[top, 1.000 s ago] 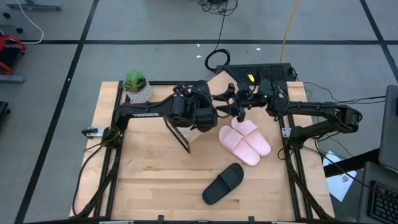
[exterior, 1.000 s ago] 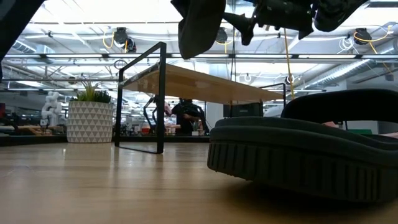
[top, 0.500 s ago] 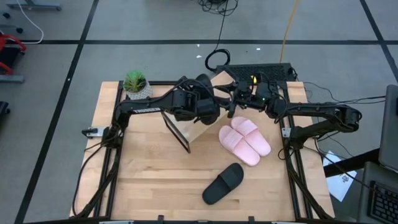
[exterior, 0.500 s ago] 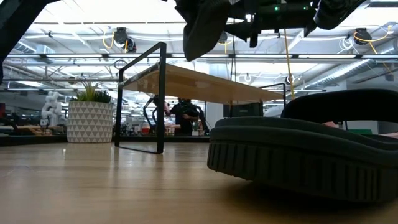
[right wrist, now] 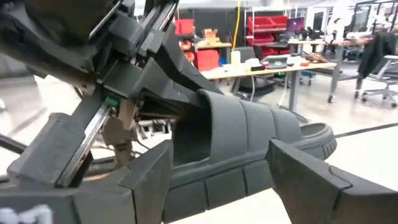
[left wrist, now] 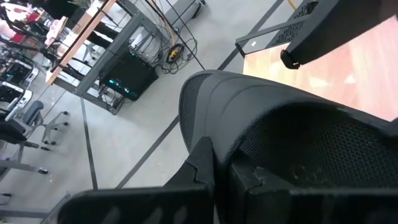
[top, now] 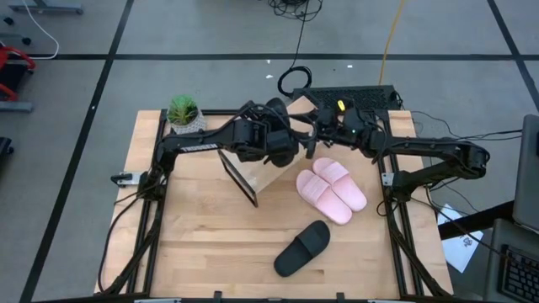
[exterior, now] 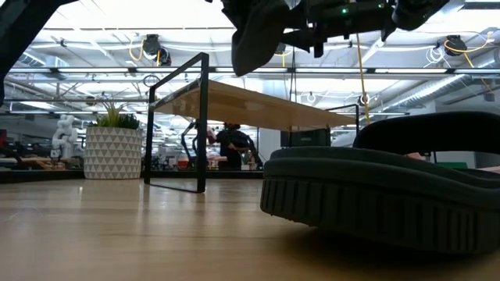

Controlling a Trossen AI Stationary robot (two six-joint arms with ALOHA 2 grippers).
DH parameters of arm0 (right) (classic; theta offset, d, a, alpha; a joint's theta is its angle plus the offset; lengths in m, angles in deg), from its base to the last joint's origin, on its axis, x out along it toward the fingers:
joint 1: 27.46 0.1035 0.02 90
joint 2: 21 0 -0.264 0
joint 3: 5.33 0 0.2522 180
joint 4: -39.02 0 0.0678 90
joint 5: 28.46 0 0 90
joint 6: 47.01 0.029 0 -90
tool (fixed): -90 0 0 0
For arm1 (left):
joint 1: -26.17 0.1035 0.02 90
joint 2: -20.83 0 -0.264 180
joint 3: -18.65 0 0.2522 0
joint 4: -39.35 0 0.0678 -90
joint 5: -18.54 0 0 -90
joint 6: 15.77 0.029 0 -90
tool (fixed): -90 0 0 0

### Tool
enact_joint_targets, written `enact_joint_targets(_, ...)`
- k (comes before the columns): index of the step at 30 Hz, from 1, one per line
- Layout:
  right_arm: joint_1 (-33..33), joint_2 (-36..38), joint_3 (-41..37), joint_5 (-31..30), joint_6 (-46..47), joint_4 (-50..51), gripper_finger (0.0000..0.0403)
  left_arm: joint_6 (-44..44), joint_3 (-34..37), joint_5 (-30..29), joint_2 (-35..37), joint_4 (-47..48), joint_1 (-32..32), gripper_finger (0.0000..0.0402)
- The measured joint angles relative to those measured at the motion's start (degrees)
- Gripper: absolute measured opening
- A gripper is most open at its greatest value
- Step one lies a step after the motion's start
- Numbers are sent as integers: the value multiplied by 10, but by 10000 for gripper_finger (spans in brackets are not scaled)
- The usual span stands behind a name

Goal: Pick and place slides into the shelf
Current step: Put the left black slide on the shelf

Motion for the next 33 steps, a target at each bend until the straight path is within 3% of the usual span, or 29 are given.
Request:
enact_joint_targets(7, 0, 0, 43, -25, -52, 82, 252, -2, 0, 0, 0, 0, 9, 0)
enact_joint_targets(33, 4, 0, 92, -38, -88, 144, 251, 32, 0, 11, 0, -42, 31, 0)
